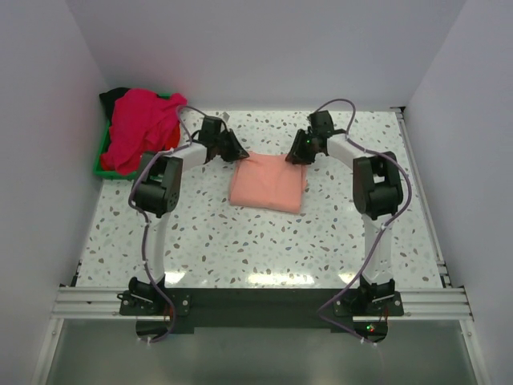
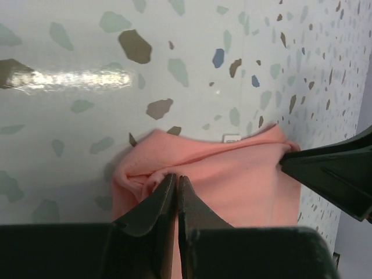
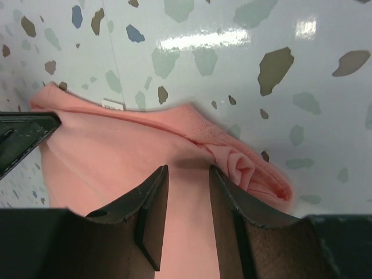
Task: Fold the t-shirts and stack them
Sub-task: Fold the tshirt, then neatly place the folded tshirt to the corner
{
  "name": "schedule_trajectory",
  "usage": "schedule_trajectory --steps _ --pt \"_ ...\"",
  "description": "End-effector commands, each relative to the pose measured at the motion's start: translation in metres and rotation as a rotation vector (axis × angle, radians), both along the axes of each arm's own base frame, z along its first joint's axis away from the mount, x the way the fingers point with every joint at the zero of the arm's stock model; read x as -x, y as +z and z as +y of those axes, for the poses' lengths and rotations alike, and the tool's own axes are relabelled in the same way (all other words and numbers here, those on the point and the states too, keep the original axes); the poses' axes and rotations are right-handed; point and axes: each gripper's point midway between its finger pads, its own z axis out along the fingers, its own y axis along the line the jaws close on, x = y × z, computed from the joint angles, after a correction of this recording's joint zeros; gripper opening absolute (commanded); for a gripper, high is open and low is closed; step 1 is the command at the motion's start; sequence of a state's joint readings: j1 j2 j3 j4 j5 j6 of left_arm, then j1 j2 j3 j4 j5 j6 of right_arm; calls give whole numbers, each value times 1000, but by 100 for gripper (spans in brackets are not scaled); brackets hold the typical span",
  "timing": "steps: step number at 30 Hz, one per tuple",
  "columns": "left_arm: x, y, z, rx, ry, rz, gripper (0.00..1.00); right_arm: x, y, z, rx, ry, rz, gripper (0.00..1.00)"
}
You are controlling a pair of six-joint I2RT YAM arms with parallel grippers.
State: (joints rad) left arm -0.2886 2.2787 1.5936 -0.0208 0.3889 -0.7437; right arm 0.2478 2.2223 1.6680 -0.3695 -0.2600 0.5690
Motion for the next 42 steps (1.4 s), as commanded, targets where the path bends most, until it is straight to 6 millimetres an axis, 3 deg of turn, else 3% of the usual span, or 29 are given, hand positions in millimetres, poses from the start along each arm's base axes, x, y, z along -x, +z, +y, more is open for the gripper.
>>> schedule_trajectory --steps 1,4,7,11,12,14,15,16,19,21,22,23,25,26,29,33,42 --pt "-18 5 19 -3 54 -6 11 -12 5 -16 -19 -31 -22 39" --pt "-19 3 24 9 62 0 14 -13 14 -19 -24 -34 -36 39" --pt "-22 15 25 19 55 -26 20 -14 29 -26 -51 -43 -55 40" --pt "-30 56 22 76 18 -125 36 -12 59 -39 -47 -59 -108 47" --pt "-30 64 23 83 13 -142 40 -12 77 -41 -48 -65 -143 50" --pt "-29 90 24 84 6 -198 54 -5 84 -48 -20 -73 -149 59" --pt "-27 98 24 85 5 -215 56 -1 89 -50 -13 -71 -153 61" --pt "-24 117 26 86 12 -247 58 9 89 -52 -3 -67 -137 64" --pt "-10 120 35 55 41 -241 61 30 82 -59 29 -73 -110 69" --pt "9 117 40 29 65 -216 60 41 74 -61 30 -71 -98 70" --pt "17 126 41 23 73 -225 58 51 64 -60 42 -60 -76 71" --pt "31 109 43 6 83 -184 58 55 62 -59 51 -54 -74 71" --pt "46 110 37 -6 85 -195 54 64 51 -57 77 -37 -58 72" --pt "59 95 37 -19 83 -162 52 68 47 -56 82 -32 -50 72" --pt "83 78 24 -45 58 -129 41 74 34 -50 94 -13 -31 73" --pt "109 48 15 -105 48 -78 31 78 21 -43 119 4 -13 74" --pt "155 -14 24 -185 45 54 6 87 -12 -29 156 22 44 73"
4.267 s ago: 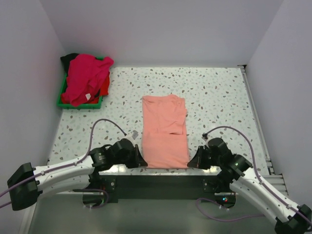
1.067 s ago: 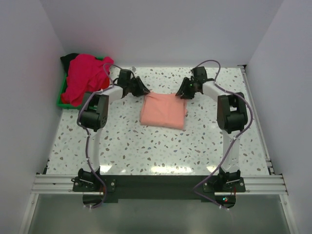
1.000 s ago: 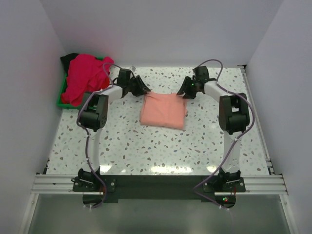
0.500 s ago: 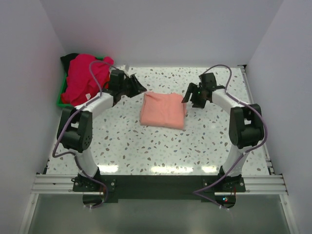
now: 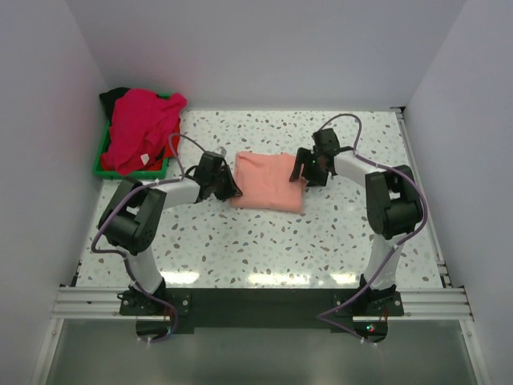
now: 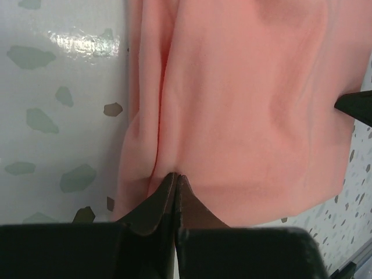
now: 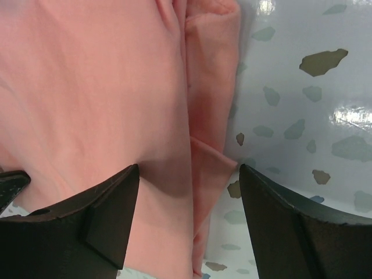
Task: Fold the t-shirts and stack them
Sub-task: Neatly place the folded tshirt to the corner
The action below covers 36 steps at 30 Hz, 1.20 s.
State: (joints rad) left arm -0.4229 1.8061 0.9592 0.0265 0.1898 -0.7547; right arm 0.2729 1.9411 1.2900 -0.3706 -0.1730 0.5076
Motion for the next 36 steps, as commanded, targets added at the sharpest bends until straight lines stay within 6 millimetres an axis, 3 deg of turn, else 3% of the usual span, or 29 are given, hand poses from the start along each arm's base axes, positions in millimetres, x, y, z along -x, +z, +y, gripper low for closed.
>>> schedule_trajectory --steps 1,6,10,13,14,17,19,21,25,29,34,35,36 --pt "4 -11 6 -25 28 -8 2 -1 -14 0 33 -7 0 72" --pt "18 -19 13 -32 39 11 0 1 -19 3 19 -14 5 66" --pt "19 -16 12 -25 33 7 0 1 -11 11 -10 -7 -11 55" --pt "15 -6 10 -16 28 -9 0 1 -8 20 -11 8 -19 37" --pt "14 -3 9 -15 23 -15 0 1 -8 21 -3 6 -17 24" --pt "8 12 6 -16 8 -39 0 3 -12 19 18 -9 -11 0" --pt "-1 28 5 -16 10 -72 0 5 -12 13 41 -35 -11 0" --pt "1 34 8 -44 5 -58 1 5 -5 0 86 -89 -32 0" --pt "-15 81 7 -45 5 -143 8 4 10 -26 136 -236 -55 0" --pt "-14 112 6 -27 -12 -194 9 13 21 -60 195 -373 -23 0" --pt "-2 143 4 23 -38 -251 11 46 25 -124 287 -600 40 0" --pt "0 145 4 27 -42 -255 11 51 35 -134 298 -641 27 0" --pt "3 152 2 46 -54 -268 11 66 32 -151 336 -702 63 0"
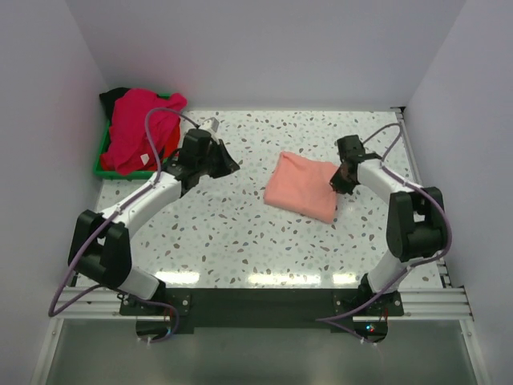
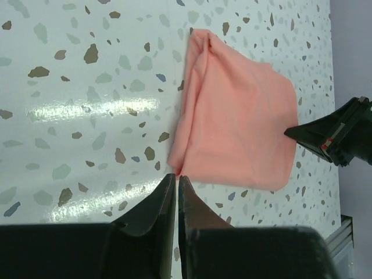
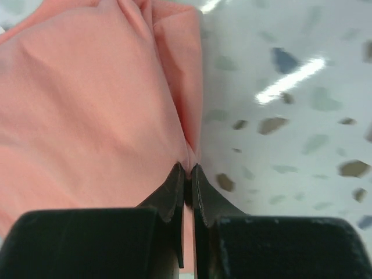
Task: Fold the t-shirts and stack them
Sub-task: Neatly place the folded tshirt to the corner, then reset both grippers
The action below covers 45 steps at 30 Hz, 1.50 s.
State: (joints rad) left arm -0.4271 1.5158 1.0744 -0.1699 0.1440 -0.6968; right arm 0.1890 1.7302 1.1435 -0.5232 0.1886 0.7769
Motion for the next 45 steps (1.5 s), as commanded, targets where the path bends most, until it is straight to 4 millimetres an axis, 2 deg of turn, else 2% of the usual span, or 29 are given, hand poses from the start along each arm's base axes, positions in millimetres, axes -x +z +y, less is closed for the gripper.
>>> schedule_trajectory --steps 1,5,6,8,9,11,12,18,21,24,26,27,29,30,31,32,35,39,40,42,45 --pt "11 22 -4 25 -56 -40 11 39 16 -63 156 -250 43 0" --pt "20 31 -8 58 -91 -53 11 77 24 -107 186 -401 112 0" --pt "23 34 -9 69 -103 -56 11 95 25 -126 186 -477 141 0" --pt "26 35 -11 77 -119 -59 11 113 26 -141 183 -541 163 0" --pt "29 36 -13 84 -131 -59 11 132 27 -154 177 -610 182 0" --pt "31 37 -14 89 -143 -59 11 150 29 -166 176 -678 192 0" --pt "32 36 -15 92 -154 -59 11 168 31 -176 183 -746 203 0" --pt "41 34 -16 99 -188 -51 12 226 38 -197 194 -930 251 0" --pt "45 34 -16 100 -200 -52 12 246 42 -200 201 -996 264 0" --pt "48 33 -16 103 -208 -52 12 257 45 -197 193 -1025 265 0" --pt "49 33 -15 104 -209 -52 12 257 47 -194 178 -1012 252 0" --pt "52 34 -15 105 -212 -54 12 257 48 -194 178 -993 249 4" --pt "53 35 -14 107 -212 -56 14 252 51 -191 159 -955 239 38" --pt "55 36 -13 107 -211 -62 14 248 55 -193 159 -921 224 79" --pt "55 36 -13 108 -209 -63 14 246 57 -193 155 -901 222 93" --pt "56 36 -13 108 -211 -65 15 243 60 -193 152 -885 221 99" --pt "58 39 -11 109 -209 -73 16 226 69 -193 124 -778 187 99" --pt "58 40 -11 116 -201 -79 17 175 78 -180 23 -519 -42 99" --pt "58 40 -11 118 -199 -77 17 162 86 -166 -37 -442 -126 99" --pt "59 39 -10 117 -193 -76 18 142 93 -153 -81 -346 -235 99" --pt "59 39 -8 118 -182 -87 20 122 104 -129 -103 -234 -312 99"
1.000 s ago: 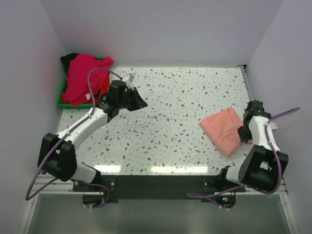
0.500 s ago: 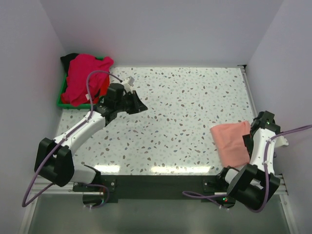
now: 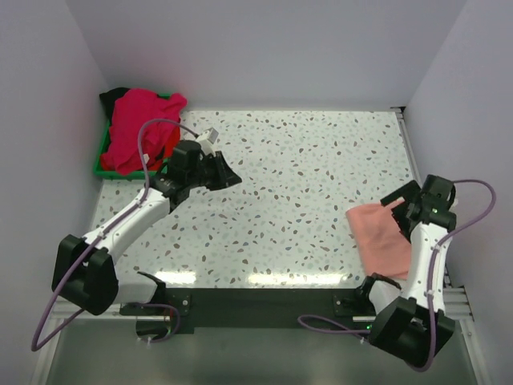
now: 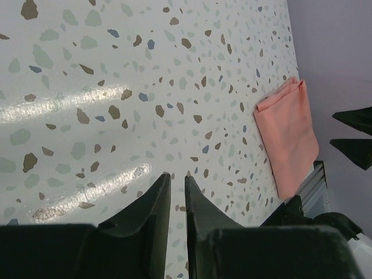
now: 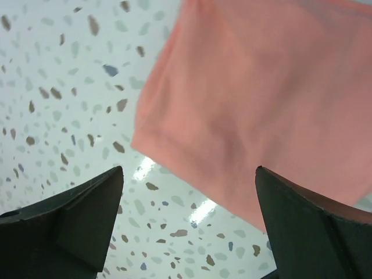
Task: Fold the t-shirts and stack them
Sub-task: Reset both grippers
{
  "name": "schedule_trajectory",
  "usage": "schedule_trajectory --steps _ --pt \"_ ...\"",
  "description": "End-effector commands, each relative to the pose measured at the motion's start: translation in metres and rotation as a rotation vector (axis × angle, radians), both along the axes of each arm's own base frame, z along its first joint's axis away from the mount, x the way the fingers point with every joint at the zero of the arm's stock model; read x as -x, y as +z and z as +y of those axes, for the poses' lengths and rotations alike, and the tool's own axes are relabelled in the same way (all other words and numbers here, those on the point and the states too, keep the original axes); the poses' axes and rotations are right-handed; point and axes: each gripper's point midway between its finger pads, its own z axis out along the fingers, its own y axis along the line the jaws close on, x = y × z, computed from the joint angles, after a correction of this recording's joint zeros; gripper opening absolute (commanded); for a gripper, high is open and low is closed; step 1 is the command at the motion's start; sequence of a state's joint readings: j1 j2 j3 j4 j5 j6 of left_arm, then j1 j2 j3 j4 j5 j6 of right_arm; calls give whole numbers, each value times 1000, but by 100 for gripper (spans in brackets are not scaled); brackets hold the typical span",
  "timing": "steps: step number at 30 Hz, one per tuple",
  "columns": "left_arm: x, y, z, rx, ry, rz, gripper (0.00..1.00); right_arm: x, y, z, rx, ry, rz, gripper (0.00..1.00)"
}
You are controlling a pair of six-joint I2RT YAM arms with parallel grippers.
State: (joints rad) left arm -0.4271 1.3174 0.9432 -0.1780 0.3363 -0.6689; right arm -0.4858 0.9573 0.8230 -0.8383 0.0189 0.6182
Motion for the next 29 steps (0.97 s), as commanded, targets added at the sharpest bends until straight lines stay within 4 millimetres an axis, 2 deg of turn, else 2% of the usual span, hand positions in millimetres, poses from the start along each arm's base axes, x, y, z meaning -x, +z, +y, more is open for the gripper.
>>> schedule_trajectory --steps 1,2,4,5,10,11,12,13,14,17,20,22,29 --pt "1 13 0 21 -1 -65 21 -46 24 29 35 224 -187 99" --pt "0 15 1 22 5 -76 22 -58 27 52 40 311 -196 99" --pt "2 11 3 16 12 -74 23 -70 28 76 41 365 -204 99" --pt "2 13 6 13 23 -87 24 -79 28 100 58 439 -211 99" --pt "7 0 18 -21 60 -92 26 -96 27 166 71 599 -265 99" --pt "7 0 22 -32 79 -102 28 -98 31 189 74 666 -291 99" --pt "10 -7 25 -43 86 -93 28 -101 24 196 101 689 -268 99" --pt "11 -11 27 -52 92 -91 29 -103 25 206 110 720 -269 99" --pt "13 -12 30 -58 99 -92 29 -104 31 224 110 771 -294 99" --pt "18 -23 39 -87 128 -91 30 -107 29 254 77 883 -327 99" --pt "21 -24 46 -106 145 -102 31 -105 31 268 50 969 -354 99" --pt "22 -22 50 -119 151 -112 32 -102 32 270 50 996 -342 99" --pt "27 -17 61 -142 194 -125 33 -95 56 273 46 1053 -406 99"
